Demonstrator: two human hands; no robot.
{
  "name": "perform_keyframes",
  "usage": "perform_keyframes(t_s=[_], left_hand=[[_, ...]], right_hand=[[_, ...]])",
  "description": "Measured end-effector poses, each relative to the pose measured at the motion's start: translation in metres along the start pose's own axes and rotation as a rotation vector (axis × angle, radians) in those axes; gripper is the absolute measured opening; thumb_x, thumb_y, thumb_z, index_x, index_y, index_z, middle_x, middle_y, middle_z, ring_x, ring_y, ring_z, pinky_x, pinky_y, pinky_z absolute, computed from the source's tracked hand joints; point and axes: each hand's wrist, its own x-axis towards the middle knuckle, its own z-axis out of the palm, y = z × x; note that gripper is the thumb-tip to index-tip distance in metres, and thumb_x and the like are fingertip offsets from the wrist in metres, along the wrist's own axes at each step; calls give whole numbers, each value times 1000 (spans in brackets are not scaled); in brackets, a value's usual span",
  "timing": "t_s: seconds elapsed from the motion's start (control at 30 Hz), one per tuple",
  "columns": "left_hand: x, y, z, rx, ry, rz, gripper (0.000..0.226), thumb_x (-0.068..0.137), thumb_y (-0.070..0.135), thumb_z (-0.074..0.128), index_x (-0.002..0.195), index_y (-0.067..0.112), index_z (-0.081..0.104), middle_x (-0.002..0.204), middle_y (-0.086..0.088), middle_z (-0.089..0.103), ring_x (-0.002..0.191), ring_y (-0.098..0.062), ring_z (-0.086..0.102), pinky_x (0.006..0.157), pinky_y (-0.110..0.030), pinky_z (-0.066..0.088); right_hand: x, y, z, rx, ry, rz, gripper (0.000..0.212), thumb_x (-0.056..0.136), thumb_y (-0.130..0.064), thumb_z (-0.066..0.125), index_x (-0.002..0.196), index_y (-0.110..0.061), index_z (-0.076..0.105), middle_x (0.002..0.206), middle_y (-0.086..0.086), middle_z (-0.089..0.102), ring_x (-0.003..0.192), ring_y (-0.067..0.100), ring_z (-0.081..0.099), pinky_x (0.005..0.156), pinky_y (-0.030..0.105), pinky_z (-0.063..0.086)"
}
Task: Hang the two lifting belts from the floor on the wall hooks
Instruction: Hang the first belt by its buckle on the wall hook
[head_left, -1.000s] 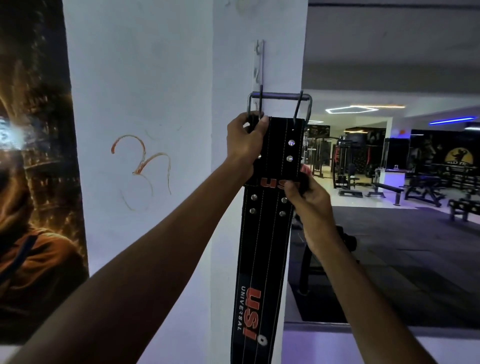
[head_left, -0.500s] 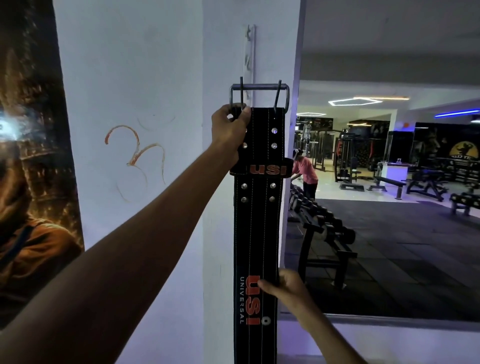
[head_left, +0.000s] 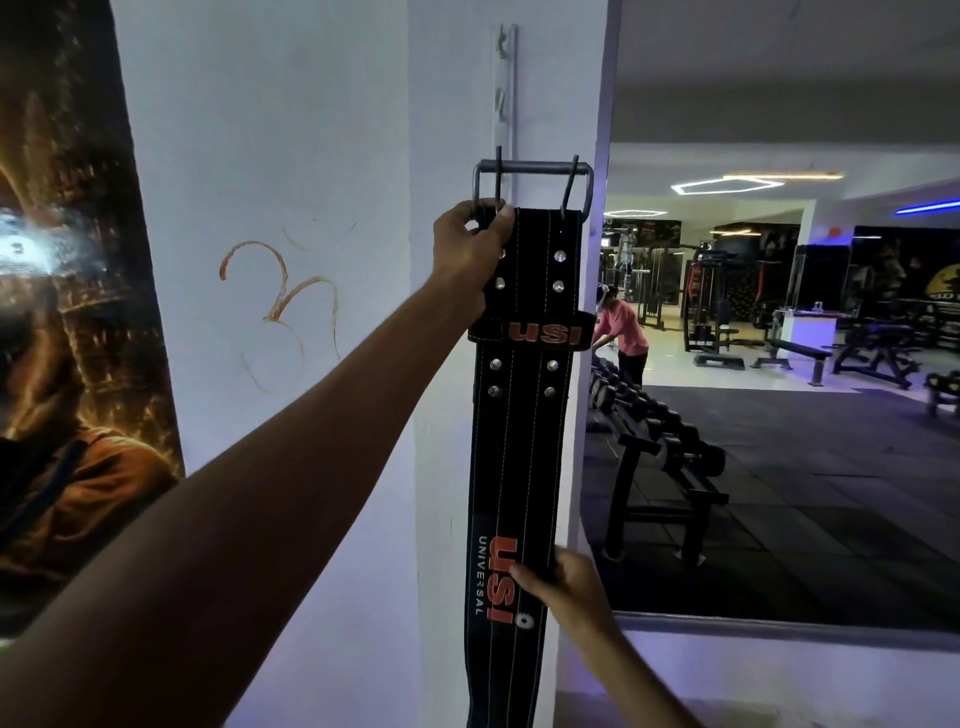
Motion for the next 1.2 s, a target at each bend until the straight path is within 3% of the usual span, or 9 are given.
perform_keyframes(t_s=[0.1, 0.23, 0.37, 0.5, 0.7, 0.8, 0.93, 1.07, 1.2], left_hand=[[-1, -2, -2, 5, -12, 5, 5, 99, 15, 64, 103, 12, 64, 88, -12, 67, 71, -24, 66, 52, -29, 58], [1, -2, -7, 4, -14, -2, 2, 99, 15, 64, 100, 13, 64, 84, -10, 66, 62, -20, 63, 45, -25, 52], [4, -9, -12, 1, -24, -17, 2, 98, 16, 65, 97, 15, 64, 81, -8, 65, 64, -22, 61, 48, -27, 50], [9, -9, -18, -24, 44, -30, 3, 98, 18, 66, 98, 16, 64, 89, -12, 67, 79, -28, 63, 64, -36, 54], [7, -12, -22, -28, 1, -38, 7, 98, 19, 67, 103, 14, 66, 93, -13, 69, 77, -27, 65, 61, -33, 56], [1, -19, -14, -37, -34, -52, 11, 97, 19, 68, 105, 12, 67, 95, -17, 71, 81, -29, 68, 72, -43, 61], [-1, -22, -11, -19, -71, -19, 21, 96, 20, 68, 114, 7, 68, 89, -10, 72, 70, -20, 70, 58, -28, 61], [-8, -32, -21, 59, -75, 39, 26, 100, 27, 62, 116, 8, 71, 99, -11, 76, 77, -20, 71, 66, -30, 60], [-44, -76, -40, 52, -86, -44, 39, 101, 44, 55, 99, 13, 78, 86, -3, 79, 76, -13, 73, 71, -31, 59]], right_hand=[[-5, 9, -4, -19, -9, 15, 72, 46, -64, 85, 95, -12, 73, 80, -2, 79, 76, 11, 74, 64, 17, 55], [13, -46, -13, 26, -22, -55, 33, 82, -37, 73, 112, -28, 61, 94, -15, 71, 84, -5, 69, 73, 13, 56], [54, -150, -32, 131, 132, -301, 45, 94, -34, 59, 137, -21, 51, 118, -5, 63, 106, 11, 65, 91, 29, 56], [81, -228, -45, 73, 33, -396, 55, 95, -26, 62, 145, -16, 44, 116, -4, 66, 104, 10, 66, 88, 30, 56], [99, -277, -39, 27, 24, -424, 55, 87, -38, 72, 137, -24, 53, 110, -4, 73, 103, 7, 68, 89, 32, 54], [109, -289, -30, 59, 143, -511, 30, 86, -23, 75, 114, -16, 66, 95, 2, 76, 87, 11, 73, 82, 29, 58], [114, -291, -33, 77, 230, -605, 10, 84, -6, 74, 82, -15, 71, 76, -1, 73, 69, 6, 70, 69, 20, 56], [113, -289, -29, 144, 262, -601, 10, 82, -4, 76, 91, -5, 72, 80, 2, 73, 72, 7, 70, 71, 19, 57], [116, -284, -32, 186, 309, -571, 13, 81, -1, 76, 93, -1, 72, 78, 0, 71, 65, 0, 67, 66, 13, 54]])
